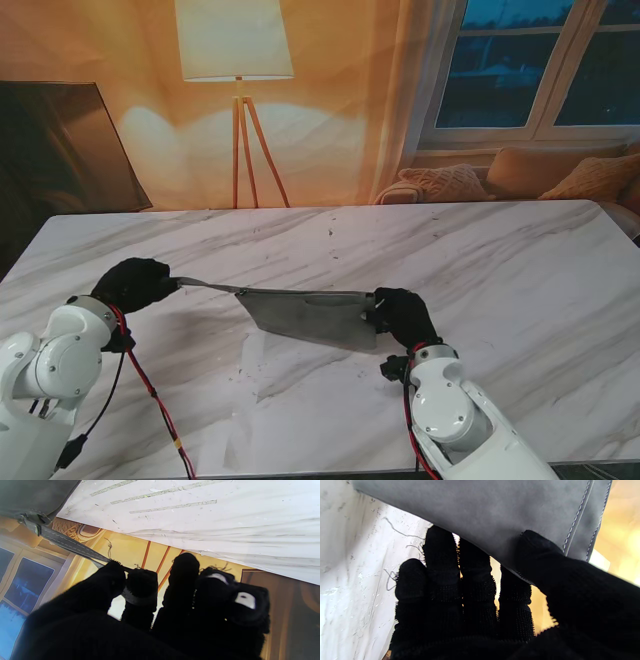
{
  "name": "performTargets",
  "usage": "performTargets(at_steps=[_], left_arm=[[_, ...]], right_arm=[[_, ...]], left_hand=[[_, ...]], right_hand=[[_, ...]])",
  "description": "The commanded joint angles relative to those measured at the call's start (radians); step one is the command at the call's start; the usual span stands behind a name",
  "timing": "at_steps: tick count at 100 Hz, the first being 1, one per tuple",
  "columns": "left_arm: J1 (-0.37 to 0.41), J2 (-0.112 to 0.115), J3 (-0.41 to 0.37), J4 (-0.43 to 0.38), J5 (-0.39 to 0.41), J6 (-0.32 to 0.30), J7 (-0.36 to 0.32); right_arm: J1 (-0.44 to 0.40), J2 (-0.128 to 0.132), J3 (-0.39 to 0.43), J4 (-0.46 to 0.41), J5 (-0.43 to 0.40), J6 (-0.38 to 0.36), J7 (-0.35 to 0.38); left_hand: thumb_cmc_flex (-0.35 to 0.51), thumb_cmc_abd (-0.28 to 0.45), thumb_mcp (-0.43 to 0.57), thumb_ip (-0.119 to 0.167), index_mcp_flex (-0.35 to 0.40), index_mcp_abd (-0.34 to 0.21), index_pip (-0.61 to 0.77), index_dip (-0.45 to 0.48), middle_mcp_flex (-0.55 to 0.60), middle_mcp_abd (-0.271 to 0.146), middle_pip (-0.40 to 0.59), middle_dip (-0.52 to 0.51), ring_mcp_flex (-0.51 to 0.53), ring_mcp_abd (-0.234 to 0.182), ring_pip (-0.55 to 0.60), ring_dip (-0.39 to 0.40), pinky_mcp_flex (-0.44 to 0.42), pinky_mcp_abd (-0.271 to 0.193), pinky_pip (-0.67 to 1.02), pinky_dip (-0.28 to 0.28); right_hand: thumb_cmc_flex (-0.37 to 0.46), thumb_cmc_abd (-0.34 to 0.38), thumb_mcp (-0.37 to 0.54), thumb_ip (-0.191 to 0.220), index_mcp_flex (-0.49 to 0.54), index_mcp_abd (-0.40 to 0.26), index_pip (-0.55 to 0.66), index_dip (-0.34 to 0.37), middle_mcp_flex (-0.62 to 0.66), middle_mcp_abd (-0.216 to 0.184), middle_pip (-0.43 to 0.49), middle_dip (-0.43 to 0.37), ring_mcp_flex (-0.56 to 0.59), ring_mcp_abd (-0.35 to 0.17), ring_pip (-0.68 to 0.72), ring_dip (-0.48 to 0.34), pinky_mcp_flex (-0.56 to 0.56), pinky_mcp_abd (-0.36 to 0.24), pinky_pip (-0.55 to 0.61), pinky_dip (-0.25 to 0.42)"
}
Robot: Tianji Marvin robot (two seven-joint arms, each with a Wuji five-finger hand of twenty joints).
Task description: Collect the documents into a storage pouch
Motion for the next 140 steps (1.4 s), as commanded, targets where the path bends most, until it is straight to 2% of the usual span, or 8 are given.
performTargets(at_steps=[1,16,35,50,63,104,128,140], left_arm=[[0.008,0.006,-0.011,0.011,0.009,0.008,-0.011],[0.017,0.003,-0.006,0.012,0.001,0.014,0.0],[0.024,0.006,0.006,-0.002,-0.021,0.006,-0.026],[0.033,0.005,0.019,-0.011,-0.04,0.002,-0.028],[0.048,0.005,0.026,-0.032,-0.073,0.007,-0.042],[0.079,-0.004,0.033,-0.063,-0.207,-0.05,-0.026],[0.076,-0.01,0.035,-0.059,-0.227,-0.091,0.003],[0.081,-0.013,0.036,-0.065,-0.218,-0.1,0.025]], right_arm=[[0.001,0.0,0.001,0.012,0.001,0.004,0.011],[0.002,-0.001,0.0,0.015,0.003,0.0,0.009],[0.005,-0.003,-0.004,0.018,0.011,-0.006,0.007],[0.005,-0.002,-0.005,0.02,0.012,-0.009,0.009],[0.004,-0.002,-0.005,0.021,0.013,-0.01,0.012],[0.004,0.0,-0.008,0.025,0.008,-0.01,0.019],[0.003,0.0,-0.009,0.023,0.011,-0.006,0.02],[0.004,0.0,-0.01,0.024,0.01,-0.006,0.018]], left_hand=[[0.01,0.015,-0.02,-0.003,0.014,0.064,0.016,0.009,-0.011,0.006,-0.011,0.004,-0.02,0.115,0.016,0.008,-0.013,-0.089,0.0,-0.024],[0.017,0.008,-0.017,-0.017,-0.002,0.05,-0.07,-0.054,-0.052,0.025,-0.088,-0.034,-0.086,0.136,-0.068,-0.008,-0.084,-0.089,-0.069,-0.023],[0.087,-0.078,-0.041,-0.09,-0.075,0.039,-0.289,-0.437,-0.163,0.046,-0.286,-0.158,-0.239,0.139,-0.269,-0.075,-0.255,-0.113,-0.22,-0.065],[0.117,-0.108,-0.073,-0.104,-0.137,0.037,-0.563,-0.66,-0.238,0.039,-0.376,-0.224,-0.328,0.108,-0.366,-0.113,-0.353,-0.143,-0.285,-0.1],[0.113,-0.099,-0.055,-0.098,-0.205,0.017,-0.802,-0.636,-0.317,0.017,-0.429,-0.262,-0.406,0.069,-0.442,-0.136,-0.447,-0.184,-0.33,-0.139],[0.102,-0.099,0.078,-0.056,-0.254,-0.092,-1.029,-0.663,-0.489,-0.033,-0.639,-0.419,-0.563,-0.019,-0.795,-0.315,-0.648,-0.211,-0.555,-0.335],[0.088,-0.15,0.147,-0.046,-0.623,-0.081,-0.907,-0.565,-0.578,-0.083,-0.605,-0.393,-0.568,-0.05,-0.799,-0.305,-0.654,-0.223,-0.597,-0.337],[0.078,-0.144,0.134,-0.044,-0.703,-0.054,-1.005,-0.625,-0.611,-0.095,-0.596,-0.389,-0.554,-0.06,-0.76,-0.277,-0.64,-0.23,-0.581,-0.32]], right_hand=[[0.036,0.043,0.119,0.035,0.088,-0.056,0.11,0.033,0.043,0.001,0.015,0.017,0.001,-0.003,-0.014,0.007,-0.007,-0.043,-0.003,-0.015],[0.034,0.044,0.117,0.035,0.086,-0.056,0.11,0.033,0.042,-0.002,0.014,0.016,0.0,-0.005,-0.015,0.007,-0.008,-0.044,-0.004,-0.017],[0.034,0.045,0.115,0.035,0.084,-0.057,0.109,0.032,0.04,-0.002,0.013,0.016,-0.001,-0.007,-0.018,0.007,-0.009,-0.046,-0.006,-0.019],[0.034,0.044,0.115,0.035,0.084,-0.059,0.108,0.03,0.04,-0.004,0.011,0.015,-0.004,-0.009,-0.02,0.006,-0.01,-0.048,-0.008,-0.021],[0.035,0.046,0.115,0.036,0.084,-0.058,0.108,0.029,0.038,-0.004,0.011,0.014,-0.005,-0.009,-0.02,0.006,-0.012,-0.05,-0.01,-0.023],[0.033,0.046,0.112,0.036,0.083,-0.062,0.109,0.026,0.036,-0.011,0.008,0.013,-0.008,-0.01,-0.023,0.006,-0.015,-0.054,-0.014,-0.027],[0.033,0.045,0.113,0.036,0.082,-0.064,0.108,0.025,0.036,-0.013,0.007,0.013,-0.01,-0.012,-0.025,0.005,-0.016,-0.056,-0.015,-0.029],[0.032,0.047,0.113,0.036,0.082,-0.065,0.109,0.025,0.036,-0.012,0.007,0.013,-0.01,-0.013,-0.026,0.005,-0.016,-0.056,-0.016,-0.03]])
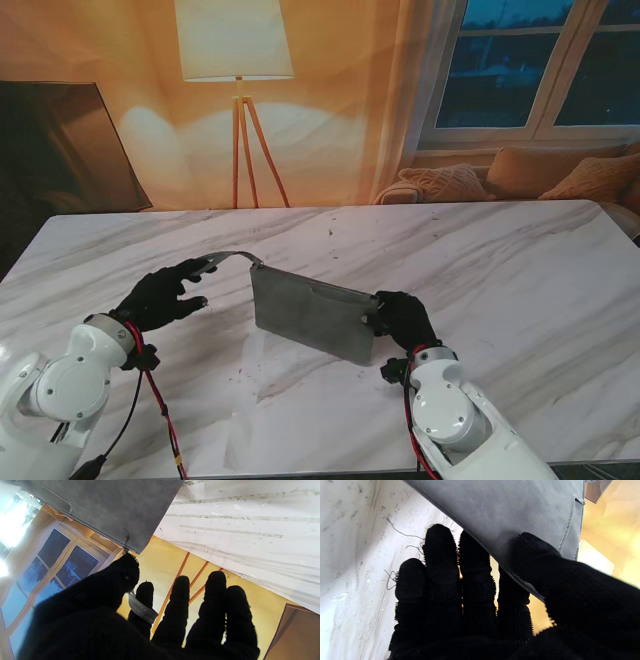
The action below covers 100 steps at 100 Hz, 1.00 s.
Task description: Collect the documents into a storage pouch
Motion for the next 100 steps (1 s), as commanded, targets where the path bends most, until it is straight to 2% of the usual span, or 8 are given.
performTargets(at_steps=[1,24,35,42,53,66,77,100], left_arm=[[0.008,-0.007,0.001,-0.013,0.008,-0.009,0.002],[0.018,-0.01,-0.006,-0.019,0.011,-0.048,0.024],[0.02,-0.009,-0.006,-0.028,0.001,-0.055,0.019],[0.02,-0.006,-0.006,-0.034,0.006,-0.061,0.006],[0.017,-0.004,-0.001,-0.037,0.005,-0.075,-0.001],[0.015,-0.005,0.012,-0.042,-0.03,-0.075,-0.01],[0.012,-0.005,0.02,-0.041,-0.054,-0.077,-0.018],[0.019,-0.01,0.021,-0.053,-0.101,-0.084,-0.009]], right_arm=[[-0.002,-0.002,-0.002,0.0,-0.001,0.004,0.012],[-0.002,-0.002,-0.004,0.0,0.0,0.004,0.013],[-0.002,-0.002,-0.006,0.0,0.002,0.005,0.014],[-0.002,-0.002,-0.007,-0.001,0.003,0.006,0.015],[-0.001,-0.002,-0.008,0.001,0.004,0.006,0.017],[-0.001,-0.003,-0.01,0.001,0.005,0.01,0.017],[-0.001,-0.003,-0.01,0.002,0.005,0.011,0.017],[0.001,-0.003,-0.011,0.002,0.005,0.012,0.016]], left_hand=[[-0.013,-0.021,0.011,0.016,-0.052,0.012,-0.078,-0.053,-0.036,-0.022,0.013,0.012,-0.013,-0.028,0.027,0.025,-0.005,-0.037,0.005,0.012],[0.02,-0.015,0.02,0.018,0.044,-0.095,-0.154,-0.105,-0.119,0.001,-0.06,-0.037,-0.078,-0.025,-0.051,-0.017,-0.023,-0.037,-0.029,0.005],[0.02,-0.028,0.035,0.013,0.15,-0.054,-0.115,-0.092,-0.135,-0.004,-0.073,-0.05,-0.111,-0.05,-0.094,-0.043,-0.035,-0.045,-0.051,-0.001],[0.005,-0.033,0.032,0.011,0.097,-0.036,-0.013,-0.021,-0.144,-0.014,-0.059,-0.036,-0.117,-0.059,-0.102,-0.042,-0.039,-0.051,-0.061,0.003],[0.022,-0.036,0.049,0.014,0.04,-0.084,0.054,0.035,-0.147,0.0,-0.061,-0.033,-0.125,-0.025,-0.129,-0.058,-0.043,-0.031,-0.087,-0.002],[0.042,-0.044,0.066,0.014,0.0,-0.106,-0.067,-0.055,-0.096,0.051,-0.092,-0.076,-0.062,0.042,-0.148,-0.108,0.017,0.041,-0.119,-0.03],[0.042,-0.046,0.067,0.014,-0.036,-0.131,-0.162,-0.111,-0.052,0.072,-0.09,-0.104,-0.029,0.058,-0.129,-0.117,0.049,0.054,-0.089,-0.036],[0.044,-0.053,0.075,0.012,0.016,-0.127,-0.156,-0.108,-0.083,0.096,-0.119,-0.166,-0.068,0.068,-0.163,-0.164,0.04,0.059,-0.108,-0.076]], right_hand=[[0.031,0.045,0.092,0.034,0.083,-0.079,0.109,0.023,0.035,-0.01,0.011,0.013,-0.004,-0.013,-0.006,0.005,-0.008,-0.049,-0.006,-0.009],[0.031,0.047,0.09,0.034,0.082,-0.082,0.108,0.023,0.034,-0.014,0.011,0.014,-0.005,-0.014,-0.006,0.005,-0.007,-0.05,-0.007,-0.011],[0.03,0.049,0.088,0.034,0.081,-0.082,0.108,0.023,0.033,-0.013,0.011,0.015,-0.005,-0.015,-0.006,0.005,-0.008,-0.051,-0.007,-0.012],[0.029,0.051,0.087,0.034,0.081,-0.085,0.108,0.024,0.033,-0.016,0.011,0.016,-0.006,-0.016,-0.007,0.005,-0.008,-0.051,-0.008,-0.013],[0.027,0.062,0.081,0.035,0.079,-0.094,0.11,0.032,0.028,-0.02,0.012,0.019,-0.011,-0.019,-0.007,0.005,-0.011,-0.055,-0.008,-0.015],[0.029,0.069,0.075,0.036,0.08,-0.094,0.107,0.035,0.025,-0.021,0.013,0.022,-0.014,-0.019,-0.006,0.006,-0.015,-0.058,-0.009,-0.015],[0.03,0.074,0.069,0.037,0.078,-0.095,0.106,0.04,0.021,-0.023,0.014,0.025,-0.017,-0.021,-0.005,0.006,-0.017,-0.058,-0.009,-0.016],[0.032,0.081,0.062,0.04,0.078,-0.1,0.103,0.053,0.017,-0.025,0.016,0.03,-0.02,-0.022,-0.004,0.006,-0.019,-0.059,-0.009,-0.016]])
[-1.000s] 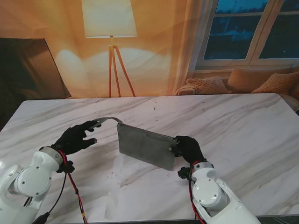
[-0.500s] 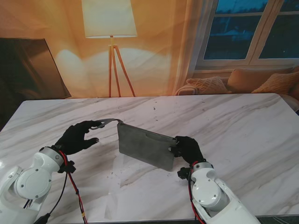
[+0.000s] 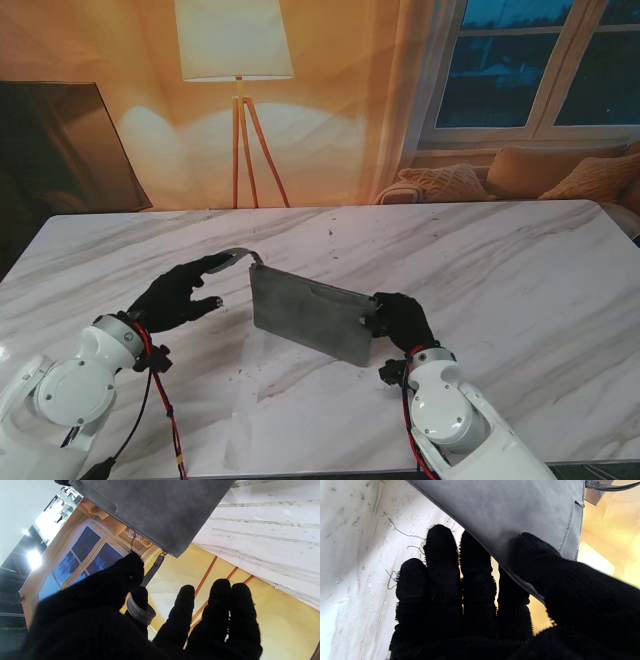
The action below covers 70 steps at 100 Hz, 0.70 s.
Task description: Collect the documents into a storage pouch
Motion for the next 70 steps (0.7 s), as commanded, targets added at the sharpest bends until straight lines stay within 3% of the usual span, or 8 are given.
performTargets(at_steps=[1,13,25,32,40,46,59,70], left_arm=[[0.01,-0.006,-0.001,-0.022,-0.005,-0.008,-0.004],[0.023,-0.007,-0.01,-0.038,0.01,-0.024,0.007],[0.037,-0.006,-0.022,-0.058,0.041,-0.04,0.017],[0.045,-0.005,-0.03,-0.068,0.052,-0.046,0.015],[0.051,-0.004,-0.034,-0.074,0.062,-0.047,0.011],[0.052,-0.004,-0.034,-0.075,0.065,-0.045,0.012],[0.048,0.0,-0.027,-0.075,0.062,-0.024,-0.009],[0.032,0.002,-0.01,-0.067,0.046,-0.006,-0.031]], right_arm=[[-0.001,-0.003,-0.003,0.0,0.001,0.008,0.014],[-0.001,-0.003,-0.004,-0.001,0.002,0.009,0.015],[0.0,-0.003,-0.005,0.0,0.003,0.008,0.016],[0.001,-0.003,-0.006,0.001,0.003,0.007,0.015],[0.002,-0.005,-0.006,0.002,0.004,0.003,0.009],[0.004,-0.006,-0.007,0.004,0.006,-0.009,0.004],[0.003,-0.009,-0.003,-0.002,0.005,-0.041,-0.013],[0.001,-0.008,0.005,-0.018,-0.001,-0.056,-0.021]], left_hand=[[0.017,-0.016,0.03,0.009,0.007,-0.037,0.014,0.015,-0.026,0.012,-0.024,-0.036,-0.03,0.017,-0.027,-0.027,-0.015,-0.001,-0.013,-0.029],[-0.011,-0.021,0.015,0.007,-0.031,-0.008,0.008,0.018,-0.076,-0.001,-0.04,-0.051,-0.079,-0.003,-0.055,-0.048,-0.046,-0.018,-0.047,-0.048],[-0.041,-0.013,-0.012,0.008,-0.066,0.019,0.042,0.051,-0.149,-0.041,-0.043,-0.04,-0.132,-0.035,-0.086,-0.065,-0.081,-0.048,-0.09,-0.057],[-0.056,-0.002,-0.037,0.009,-0.011,0.029,0.091,0.087,-0.194,-0.068,-0.05,-0.025,-0.165,-0.066,-0.105,-0.067,-0.107,-0.067,-0.122,-0.054],[-0.067,0.006,-0.05,0.009,-0.001,0.039,0.091,0.089,-0.228,-0.09,-0.059,-0.021,-0.183,-0.093,-0.115,-0.067,-0.127,-0.088,-0.141,-0.053],[-0.067,0.007,-0.053,0.009,0.095,0.048,0.129,0.101,-0.236,-0.108,-0.062,-0.017,-0.198,-0.129,-0.121,-0.063,-0.135,-0.101,-0.152,-0.049],[-0.066,0.011,-0.064,0.007,0.193,0.096,0.171,0.109,-0.205,-0.116,-0.059,-0.001,-0.188,-0.141,-0.129,-0.043,-0.132,-0.113,-0.179,-0.022],[-0.064,0.016,-0.074,0.007,0.208,0.131,0.144,0.082,-0.15,-0.115,-0.043,0.01,-0.17,-0.147,-0.125,-0.031,-0.132,-0.114,-0.171,0.005]], right_hand=[[0.032,0.079,0.062,0.04,0.078,-0.1,0.103,0.043,0.017,-0.014,0.016,0.01,-0.011,-0.016,-0.004,0.006,-0.011,-0.052,-0.004,-0.01],[0.033,0.08,0.06,0.041,0.078,-0.1,0.1,0.047,0.016,-0.015,0.016,0.011,-0.013,-0.017,-0.004,0.006,-0.011,-0.053,-0.004,-0.011],[0.034,0.081,0.058,0.042,0.079,-0.1,0.098,0.049,0.014,-0.016,0.016,0.012,-0.013,-0.017,-0.004,0.006,-0.012,-0.053,-0.005,-0.011],[0.033,0.082,0.057,0.042,0.078,-0.1,0.097,0.05,0.014,-0.016,0.017,0.012,-0.013,-0.018,-0.004,0.006,-0.012,-0.053,-0.005,-0.011],[0.031,0.081,0.056,0.041,0.077,-0.1,0.097,0.052,0.015,-0.017,0.018,0.012,-0.012,-0.019,-0.004,0.006,-0.012,-0.053,-0.005,-0.011],[0.028,0.08,0.056,0.041,0.074,-0.106,0.098,0.055,0.015,-0.02,0.018,0.012,-0.011,-0.021,-0.004,0.006,-0.01,-0.055,-0.005,-0.012],[0.023,0.078,0.059,0.04,0.074,-0.115,0.1,0.062,0.017,-0.026,0.018,0.011,-0.009,-0.026,-0.006,0.005,-0.007,-0.058,-0.006,-0.013],[0.022,0.077,0.062,0.039,0.075,-0.119,0.099,0.064,0.018,-0.029,0.017,0.011,-0.008,-0.029,-0.008,0.004,-0.004,-0.059,-0.008,-0.015]])
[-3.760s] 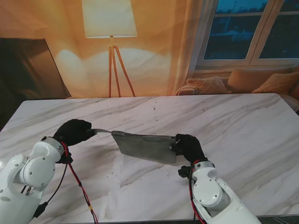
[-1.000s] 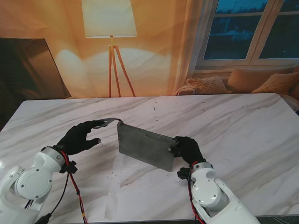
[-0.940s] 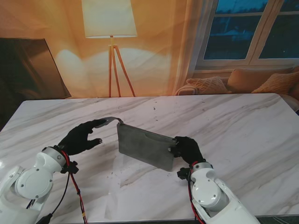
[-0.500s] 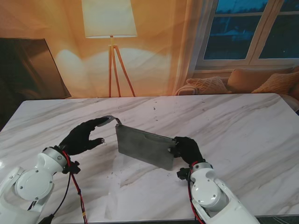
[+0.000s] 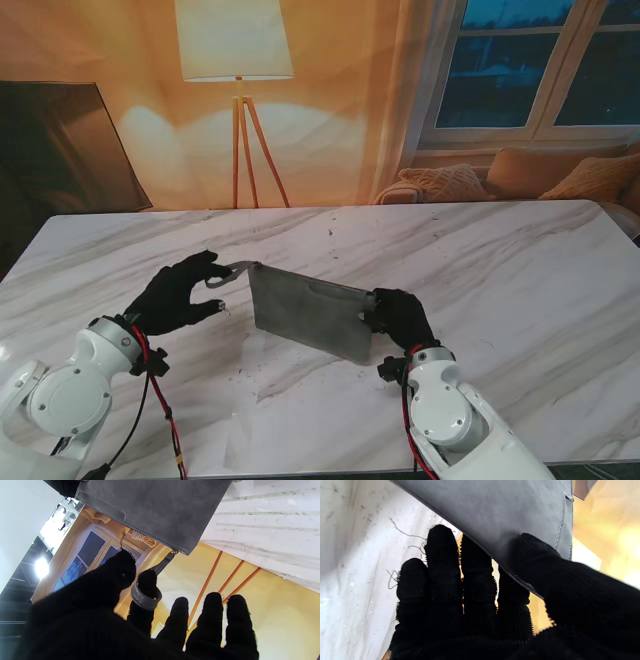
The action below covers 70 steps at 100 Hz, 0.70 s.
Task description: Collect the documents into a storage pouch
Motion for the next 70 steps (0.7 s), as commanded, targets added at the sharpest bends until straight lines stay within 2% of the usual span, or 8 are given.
performTargets(at_steps=[1,7,11,21,30,49,57,70], left_arm=[[-0.014,0.001,0.016,0.002,-0.018,0.012,-0.03],[-0.029,0.001,0.034,0.012,-0.041,0.019,-0.037],[-0.041,0.001,0.048,0.019,-0.056,0.022,-0.042],[-0.074,0.004,0.08,0.036,-0.076,0.016,-0.06],[-0.102,0.002,0.109,0.051,-0.093,0.01,-0.056],[-0.143,-0.002,0.15,0.067,-0.131,0.006,-0.052],[-0.153,-0.005,0.158,0.068,-0.147,0.006,-0.047],[-0.16,-0.009,0.16,0.067,-0.145,0.0,-0.025]], right_arm=[[-0.002,-0.004,0.008,-0.024,-0.007,-0.002,0.006],[-0.003,-0.003,0.011,-0.031,-0.01,-0.006,0.008],[-0.004,-0.002,0.012,-0.033,-0.011,-0.007,0.01],[-0.003,-0.001,0.01,-0.034,-0.008,-0.008,0.017],[-0.002,0.0,0.005,-0.031,-0.001,-0.007,0.026],[-0.001,0.001,-0.001,-0.024,0.008,-0.014,0.036],[-0.001,0.0,0.0,-0.024,0.008,-0.012,0.035],[0.002,-0.001,0.003,-0.019,0.007,-0.005,0.029]], left_hand=[[-0.02,0.009,-0.011,0.013,0.01,0.023,-0.028,-0.024,0.024,-0.027,-0.001,0.011,-0.023,-0.032,-0.009,0.014,-0.011,-0.034,-0.008,0.03],[-0.011,0.002,0.003,0.015,0.029,0.059,-0.058,-0.051,0.03,-0.025,0.0,0.013,-0.018,-0.033,-0.008,0.018,-0.01,-0.034,-0.009,0.037],[-0.006,0.0,0.012,0.014,0.034,0.061,-0.078,-0.067,0.031,-0.024,0.001,0.014,-0.02,-0.033,-0.008,0.019,-0.009,-0.034,-0.009,0.039],[0.001,0.012,0.009,0.013,0.011,-0.042,-0.078,-0.066,0.025,-0.027,0.0,0.014,-0.03,-0.041,-0.014,0.017,-0.01,-0.035,-0.015,0.037],[0.008,0.015,0.008,0.015,-0.012,-0.068,-0.066,-0.056,0.027,-0.027,0.0,0.014,-0.032,-0.041,-0.017,0.016,-0.011,-0.035,-0.022,0.035],[0.009,0.021,0.007,0.015,0.003,-0.06,-0.061,-0.053,0.034,-0.029,0.002,0.015,-0.027,-0.04,-0.016,0.017,-0.009,-0.035,-0.025,0.035],[0.005,0.022,0.004,0.014,-0.026,-0.041,-0.067,-0.054,0.034,-0.03,0.004,0.016,-0.023,-0.041,-0.012,0.019,-0.007,-0.037,-0.015,0.042],[0.001,0.032,-0.004,0.014,-0.068,-0.044,-0.092,-0.065,0.037,-0.031,0.01,0.02,-0.017,-0.039,-0.005,0.023,-0.005,-0.036,-0.003,0.049]], right_hand=[[0.022,0.067,0.062,0.039,0.076,-0.119,0.1,0.053,0.019,-0.019,0.011,0.01,-0.008,-0.022,-0.008,0.004,-0.003,-0.049,-0.007,-0.01],[0.022,0.067,0.062,0.039,0.076,-0.121,0.099,0.054,0.018,-0.019,0.01,0.009,-0.008,-0.023,-0.009,0.004,-0.003,-0.049,-0.007,-0.01],[0.021,0.068,0.062,0.039,0.076,-0.121,0.099,0.054,0.018,-0.02,0.009,0.009,-0.007,-0.023,-0.01,0.004,-0.003,-0.049,-0.008,-0.011],[0.022,0.068,0.061,0.039,0.076,-0.12,0.098,0.055,0.018,-0.021,0.009,0.011,-0.008,-0.024,-0.012,0.004,-0.003,-0.049,-0.008,-0.011],[0.022,0.068,0.061,0.039,0.077,-0.122,0.097,0.057,0.018,-0.024,0.008,0.011,-0.01,-0.025,-0.014,0.003,-0.003,-0.05,-0.008,-0.012],[0.019,0.069,0.06,0.039,0.078,-0.128,0.096,0.059,0.017,-0.027,0.006,0.013,-0.012,-0.027,-0.017,0.004,-0.003,-0.051,-0.011,-0.014],[0.019,0.07,0.06,0.039,0.078,-0.128,0.095,0.06,0.016,-0.028,0.005,0.014,-0.012,-0.027,-0.017,0.004,-0.003,-0.051,-0.012,-0.015],[0.02,0.071,0.059,0.039,0.078,-0.128,0.094,0.06,0.015,-0.028,0.004,0.016,-0.012,-0.028,-0.018,0.004,-0.003,-0.052,-0.013,-0.016]])
